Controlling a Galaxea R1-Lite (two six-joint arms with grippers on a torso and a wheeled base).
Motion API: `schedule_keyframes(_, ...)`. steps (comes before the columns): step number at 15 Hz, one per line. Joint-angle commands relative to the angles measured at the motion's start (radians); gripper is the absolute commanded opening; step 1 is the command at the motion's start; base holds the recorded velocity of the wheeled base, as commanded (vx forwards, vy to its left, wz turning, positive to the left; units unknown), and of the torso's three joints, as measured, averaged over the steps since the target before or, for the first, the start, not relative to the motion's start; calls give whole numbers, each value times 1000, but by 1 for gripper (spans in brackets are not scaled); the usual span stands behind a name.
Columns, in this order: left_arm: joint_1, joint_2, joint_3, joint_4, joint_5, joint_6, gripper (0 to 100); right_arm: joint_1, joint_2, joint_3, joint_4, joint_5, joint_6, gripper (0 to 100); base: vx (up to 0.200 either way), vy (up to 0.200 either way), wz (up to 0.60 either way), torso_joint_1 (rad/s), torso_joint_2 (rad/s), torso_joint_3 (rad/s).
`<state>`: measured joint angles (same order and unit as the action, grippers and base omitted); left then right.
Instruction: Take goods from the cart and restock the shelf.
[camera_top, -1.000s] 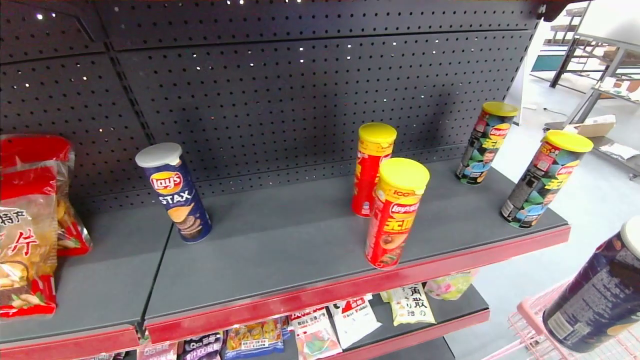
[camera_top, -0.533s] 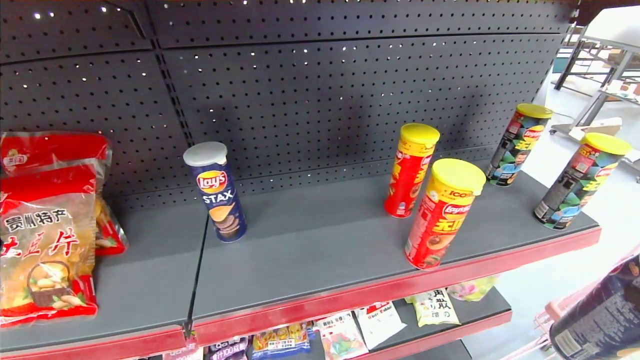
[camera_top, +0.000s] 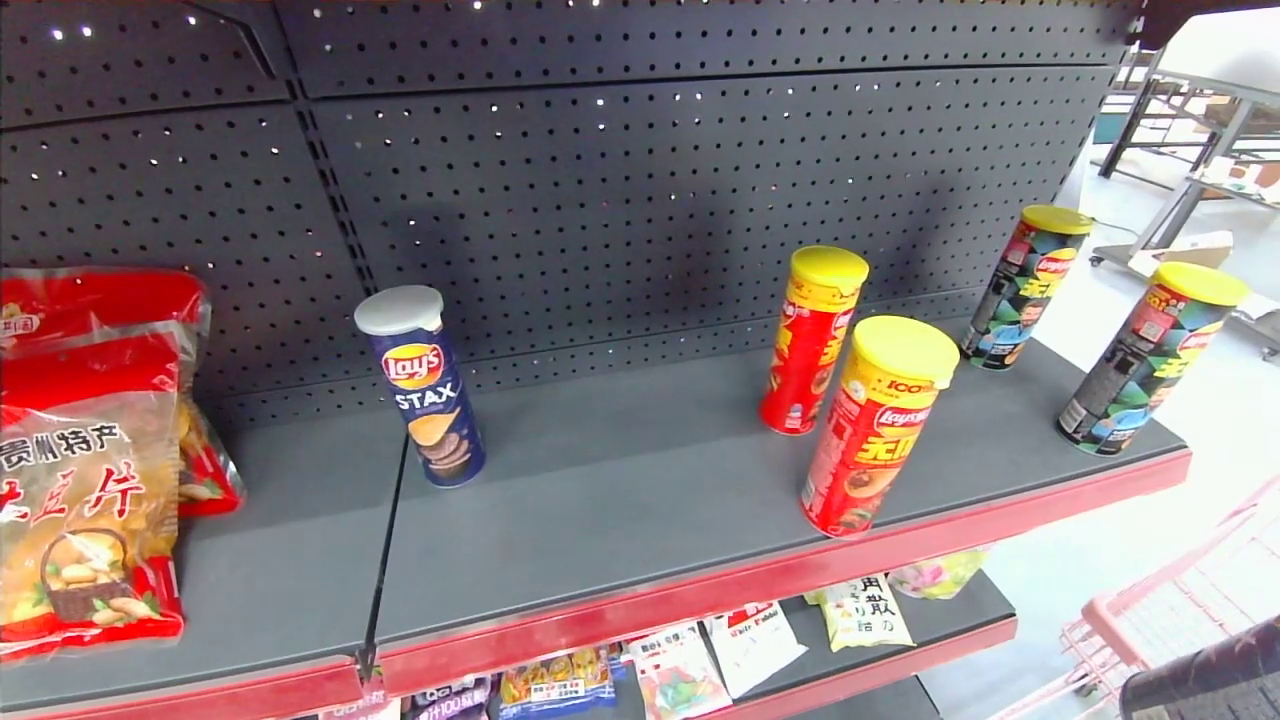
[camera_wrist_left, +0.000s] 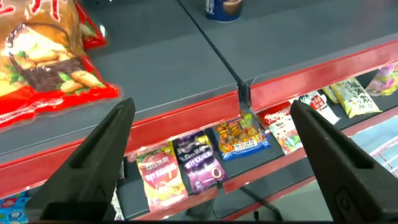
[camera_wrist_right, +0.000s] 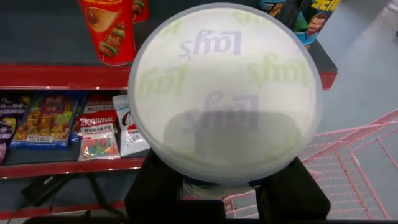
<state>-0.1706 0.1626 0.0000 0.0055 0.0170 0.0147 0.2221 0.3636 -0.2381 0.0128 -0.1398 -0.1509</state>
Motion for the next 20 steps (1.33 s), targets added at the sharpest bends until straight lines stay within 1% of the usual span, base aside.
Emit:
schedule_keyframes(1,0,-15,-2,1,0,1,100,3,-38,8,1,12,1,0,0,0,0,0,0,0)
schedule_keyframes(3,0,-35,-9,-1,-3,1,100,3,-38,8,1,20,4,0,0,0,0,0,0,0)
schedule_keyframes(4,-24,215,-295,-7,-11,-150,100,3,-37,8,3,20,4,0,0,0,0,0,0,0)
schedule_keyframes(5,-32,382,-443,-13,-31,-233,100,3,-34,11,3,23,4,0,0,0,0,0,0,0)
schedule_keyframes(6,-43,471,-465,-24,-54,-167,100,3,-37,14,3,26,4,0,0,0,0,0,0,0)
schedule_keyframes(7,-46,531,-459,-59,-69,-116,100,3,-35,14,3,26,7,0,0,0,0,0,0,0)
schedule_keyframes(8,-46,695,-436,-223,-101,-82,100,3,-37,14,1,26,11,0,0,0,0,0,0,0)
schedule_keyframes(9,-44,824,-437,-372,-132,-81,100,3,-32,13,1,26,11,0,0,0,0,0,0,0)
schedule_keyframes(10,-40,896,-434,-450,-154,-81,100,3,-31,11,1,26,11,0,0,0,0,0,0,0)
schedule_keyframes(11,-35,1069,-408,-604,-215,-41,100,3,-28,6,1,28,11,0,0,0,0,0,0,0)
schedule_keyframes(13,-29,1200,-410,-679,-270,42,100,3,-29,5,1,26,11,0,0,0,0,0,0,0)
schedule_keyframes(14,-10,1313,-431,-762,-296,82,100,2,-32,3,0,26,14,0,0,0,0,0,0,0)
schedule_keyframes(15,-4,1365,-442,-814,-298,80,100,2,-34,3,0,25,17,0,0,0,0,0,0,0)
schedule_keyframes(17,22,1416,-457,-875,-301,87,100,-1,-35,2,0,23,19,0,0,0,0,0,0,0)
schedule_keyframes(18,25,1425,-469,-885,-301,87,100,-1,-35,2,1,22,19,0,0,0,0,0,0,0)
schedule_keyframes(19,48,1428,-479,-885,-302,88,100,-1,-37,2,1,22,19,0,0,0,0,0,0,0)
schedule_keyframes(20,59,1428,-477,-885,-302,91,100,-1,-35,2,1,22,19,0,0,0,0,0,0,0)
